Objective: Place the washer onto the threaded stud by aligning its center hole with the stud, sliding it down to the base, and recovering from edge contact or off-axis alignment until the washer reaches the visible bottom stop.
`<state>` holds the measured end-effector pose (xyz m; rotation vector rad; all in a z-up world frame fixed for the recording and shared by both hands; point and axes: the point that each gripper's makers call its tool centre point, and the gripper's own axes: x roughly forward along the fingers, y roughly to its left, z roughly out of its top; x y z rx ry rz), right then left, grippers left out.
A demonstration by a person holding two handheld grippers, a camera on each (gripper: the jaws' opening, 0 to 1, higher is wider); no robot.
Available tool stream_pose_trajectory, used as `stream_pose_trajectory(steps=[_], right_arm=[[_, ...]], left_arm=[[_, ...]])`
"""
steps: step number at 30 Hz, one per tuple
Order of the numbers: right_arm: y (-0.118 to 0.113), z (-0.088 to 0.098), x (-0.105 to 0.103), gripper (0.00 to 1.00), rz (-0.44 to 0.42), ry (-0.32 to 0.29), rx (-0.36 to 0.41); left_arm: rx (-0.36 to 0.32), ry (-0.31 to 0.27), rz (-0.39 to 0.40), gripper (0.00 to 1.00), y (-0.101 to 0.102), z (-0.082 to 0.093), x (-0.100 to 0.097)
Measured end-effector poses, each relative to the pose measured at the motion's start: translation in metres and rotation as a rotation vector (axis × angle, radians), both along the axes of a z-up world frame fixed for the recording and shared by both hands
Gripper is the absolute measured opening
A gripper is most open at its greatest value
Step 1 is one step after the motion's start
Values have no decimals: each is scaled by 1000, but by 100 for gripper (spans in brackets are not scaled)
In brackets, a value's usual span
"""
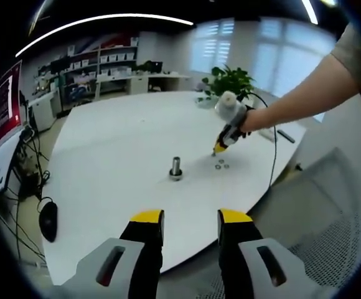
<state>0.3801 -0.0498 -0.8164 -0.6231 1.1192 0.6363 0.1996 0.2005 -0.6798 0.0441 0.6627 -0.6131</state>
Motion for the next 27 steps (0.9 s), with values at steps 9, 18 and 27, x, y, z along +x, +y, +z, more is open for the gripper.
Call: stream_pose_trajectory(steps=[9,18,27], right_arm=[[-2,-6,-7,15,-26,16,13],[-9,-3,-10,17,-60,24,31],[-15,3,-22,22,-96,35,62]], left_arm=[[9,7,-6,32,0,-2,-1],[8,10,-5,31,0,-3,-1],[10,7,-10,31,-1,-2,-1]])
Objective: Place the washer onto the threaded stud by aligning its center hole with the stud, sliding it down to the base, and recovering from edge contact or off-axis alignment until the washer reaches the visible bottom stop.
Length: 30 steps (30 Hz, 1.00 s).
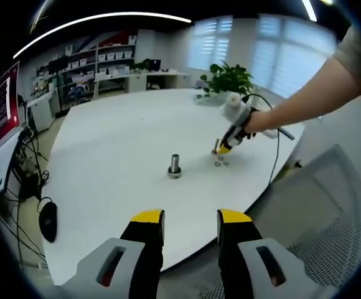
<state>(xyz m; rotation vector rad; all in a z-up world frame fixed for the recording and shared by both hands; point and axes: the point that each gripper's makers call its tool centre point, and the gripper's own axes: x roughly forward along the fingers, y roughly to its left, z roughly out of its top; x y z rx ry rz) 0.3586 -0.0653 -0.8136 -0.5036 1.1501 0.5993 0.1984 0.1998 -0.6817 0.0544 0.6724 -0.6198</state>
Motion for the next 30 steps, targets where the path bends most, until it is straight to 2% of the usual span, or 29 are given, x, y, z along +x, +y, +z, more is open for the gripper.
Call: stream_pose_trajectory(steps=[13,23,30], right_arm=[[12,-9,-38,23,34,60,32],[10,-19,-42,21,51,76,13],[5,-16,-42,18,84,58,-7]], left_arm=[[2,-3,-5,32,0,1,-1],[8,-3,0,32,1,0,-1],[12,-3,2,32,1,0,-1]])
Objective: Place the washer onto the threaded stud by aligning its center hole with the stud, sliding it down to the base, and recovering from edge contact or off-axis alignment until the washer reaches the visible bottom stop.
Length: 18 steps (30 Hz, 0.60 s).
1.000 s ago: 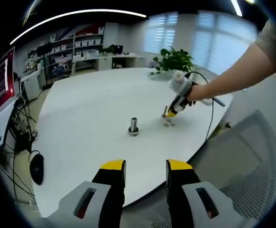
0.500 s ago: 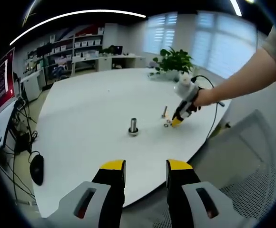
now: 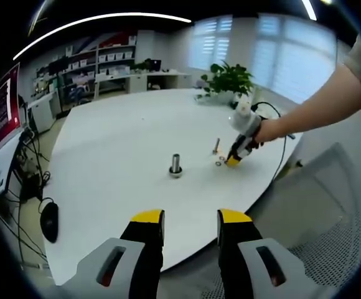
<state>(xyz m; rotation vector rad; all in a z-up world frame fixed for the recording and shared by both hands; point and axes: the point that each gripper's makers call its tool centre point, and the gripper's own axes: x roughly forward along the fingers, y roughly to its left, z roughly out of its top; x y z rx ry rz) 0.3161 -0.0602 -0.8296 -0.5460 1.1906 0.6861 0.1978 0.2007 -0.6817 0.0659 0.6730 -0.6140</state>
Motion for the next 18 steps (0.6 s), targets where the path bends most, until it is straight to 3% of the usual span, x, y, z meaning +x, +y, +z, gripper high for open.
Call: stream_pose_trajectory(steps=[10,18], right_arm=[[-1,-1,-1,21,-4,21,16],[3,-1,0,20,35,-9,30]], left_arm=[[1,0,-2,32,0,0,0],[2,1,-2,31,0,-1,1]])
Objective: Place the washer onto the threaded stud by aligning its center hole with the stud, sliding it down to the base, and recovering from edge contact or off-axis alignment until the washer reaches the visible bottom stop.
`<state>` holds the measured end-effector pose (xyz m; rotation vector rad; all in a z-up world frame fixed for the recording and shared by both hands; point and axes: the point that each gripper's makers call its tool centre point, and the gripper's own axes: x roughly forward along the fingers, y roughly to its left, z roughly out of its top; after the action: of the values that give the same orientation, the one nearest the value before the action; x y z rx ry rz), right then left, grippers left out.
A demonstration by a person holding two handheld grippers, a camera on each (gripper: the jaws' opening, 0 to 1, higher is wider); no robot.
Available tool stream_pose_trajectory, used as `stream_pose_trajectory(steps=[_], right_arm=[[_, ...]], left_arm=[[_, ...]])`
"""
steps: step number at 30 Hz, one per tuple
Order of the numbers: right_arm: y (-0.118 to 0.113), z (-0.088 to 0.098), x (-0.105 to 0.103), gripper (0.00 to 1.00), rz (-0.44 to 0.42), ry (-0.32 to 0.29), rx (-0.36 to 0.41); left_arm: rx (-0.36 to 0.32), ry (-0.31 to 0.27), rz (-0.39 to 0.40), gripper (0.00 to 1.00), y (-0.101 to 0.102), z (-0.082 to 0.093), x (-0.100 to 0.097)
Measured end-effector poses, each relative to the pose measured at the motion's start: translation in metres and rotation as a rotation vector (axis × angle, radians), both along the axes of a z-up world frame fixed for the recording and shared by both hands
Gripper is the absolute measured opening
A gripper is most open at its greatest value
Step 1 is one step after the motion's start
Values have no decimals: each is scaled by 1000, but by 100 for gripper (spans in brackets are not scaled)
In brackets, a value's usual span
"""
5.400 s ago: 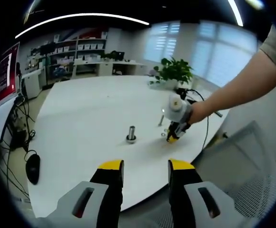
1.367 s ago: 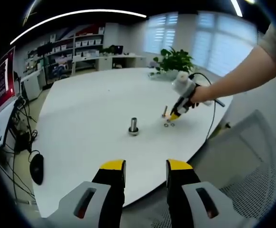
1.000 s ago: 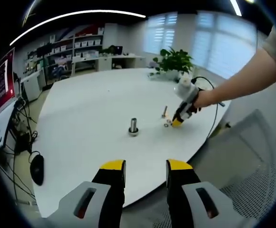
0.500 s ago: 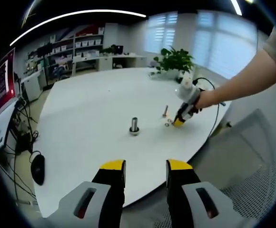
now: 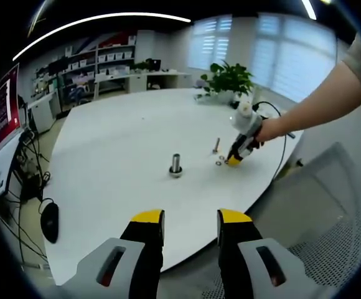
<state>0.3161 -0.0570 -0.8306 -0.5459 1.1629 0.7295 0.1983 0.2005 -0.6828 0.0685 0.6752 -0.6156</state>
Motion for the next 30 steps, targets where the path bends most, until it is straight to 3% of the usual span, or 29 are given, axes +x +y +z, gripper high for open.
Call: stream_pose_trajectory(steps=[16,23,30], right_arm=[[3,-2,2,15,71,50,-87],[1,0,0,14,50,-23,-85],[-8,3,-2,14,11,-15,-105]], left_arm=[[2,4,-3,31,0,-1,-1],[0,1,3,31,0,0,-1],[-4,-2,-2,31,0,1,-1]])
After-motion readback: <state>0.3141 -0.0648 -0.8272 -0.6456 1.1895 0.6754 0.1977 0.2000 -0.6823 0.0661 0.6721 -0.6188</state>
